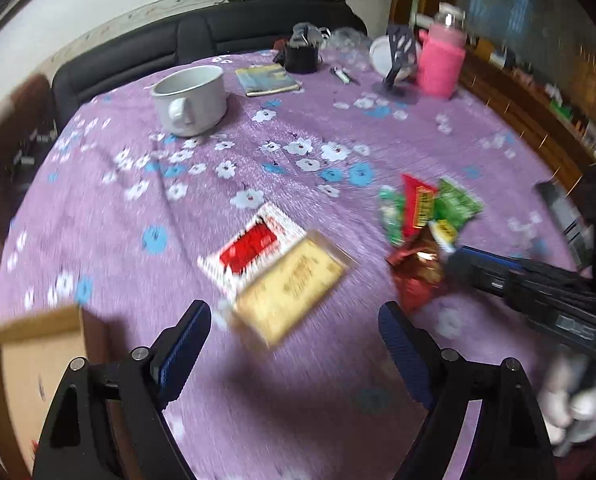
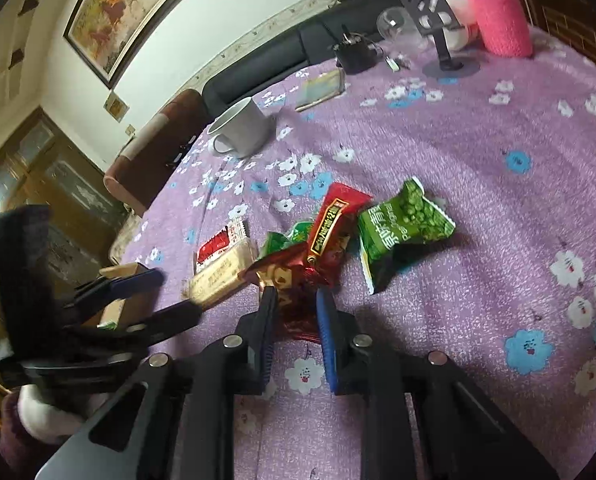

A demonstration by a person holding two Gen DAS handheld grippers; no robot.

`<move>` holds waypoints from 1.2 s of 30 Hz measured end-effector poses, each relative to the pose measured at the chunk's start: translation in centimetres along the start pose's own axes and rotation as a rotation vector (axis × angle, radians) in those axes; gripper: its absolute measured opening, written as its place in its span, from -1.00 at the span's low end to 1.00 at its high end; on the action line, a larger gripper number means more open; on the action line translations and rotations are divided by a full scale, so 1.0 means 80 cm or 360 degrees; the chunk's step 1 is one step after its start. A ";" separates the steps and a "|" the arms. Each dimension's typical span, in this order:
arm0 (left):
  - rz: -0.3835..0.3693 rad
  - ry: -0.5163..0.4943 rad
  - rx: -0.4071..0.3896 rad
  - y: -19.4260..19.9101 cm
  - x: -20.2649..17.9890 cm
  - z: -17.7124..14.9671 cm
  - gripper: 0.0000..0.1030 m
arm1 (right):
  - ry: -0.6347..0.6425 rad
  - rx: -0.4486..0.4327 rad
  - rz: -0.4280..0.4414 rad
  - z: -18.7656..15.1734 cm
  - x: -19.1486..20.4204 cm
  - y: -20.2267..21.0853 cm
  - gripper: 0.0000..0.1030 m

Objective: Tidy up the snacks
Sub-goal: 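Grasp a red-brown chocolate bag with the right gripper, then grasp a yellow wafer with the left gripper while the right holds the chocolate bag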

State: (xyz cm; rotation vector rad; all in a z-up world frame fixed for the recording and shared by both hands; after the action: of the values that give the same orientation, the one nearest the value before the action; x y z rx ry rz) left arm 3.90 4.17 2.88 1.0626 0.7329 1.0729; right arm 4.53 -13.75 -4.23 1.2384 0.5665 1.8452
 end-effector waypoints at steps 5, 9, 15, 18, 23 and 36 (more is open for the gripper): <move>0.0136 -0.0119 0.0055 -0.034 -0.010 0.014 0.69 | 0.0007 -0.0022 0.0023 0.002 0.002 0.006 -0.57; -0.0034 -0.0120 0.0115 -0.029 -0.013 0.004 -0.18 | 0.0013 -0.0008 0.0028 0.000 0.004 0.002 -0.40; -0.0073 -0.0142 0.0147 -0.010 -0.029 -0.031 -0.22 | -0.0006 -0.0017 0.0032 -0.001 0.002 0.001 -0.13; -0.0051 -0.0129 0.0090 -0.003 -0.030 -0.031 -0.16 | 0.0013 -0.0049 0.0033 0.002 0.006 -0.001 -0.11; 0.0049 -0.0136 0.0065 -0.020 -0.036 -0.022 0.31 | 0.0100 -0.0002 -0.0015 0.004 0.023 -0.019 -0.10; -0.0051 0.0004 0.0016 -0.015 -0.032 -0.031 -0.32 | 0.0131 0.0066 -0.0072 0.003 0.025 -0.034 -0.54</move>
State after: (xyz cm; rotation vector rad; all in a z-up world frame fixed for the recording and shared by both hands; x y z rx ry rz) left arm 1.26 2.45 0.91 1.0552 0.7557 1.0442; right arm 5.48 -10.58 -5.06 1.1711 0.6755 1.8614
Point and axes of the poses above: each gripper's, at about its wrist camera, not at the fingertips, and y roughly against the way its jaws point, x to its left, z to its top, the point moved 1 cm from there along -y, roughly the way its jaws point, and after that the axes turned 12 degrees about x, right-handed, at the moved point
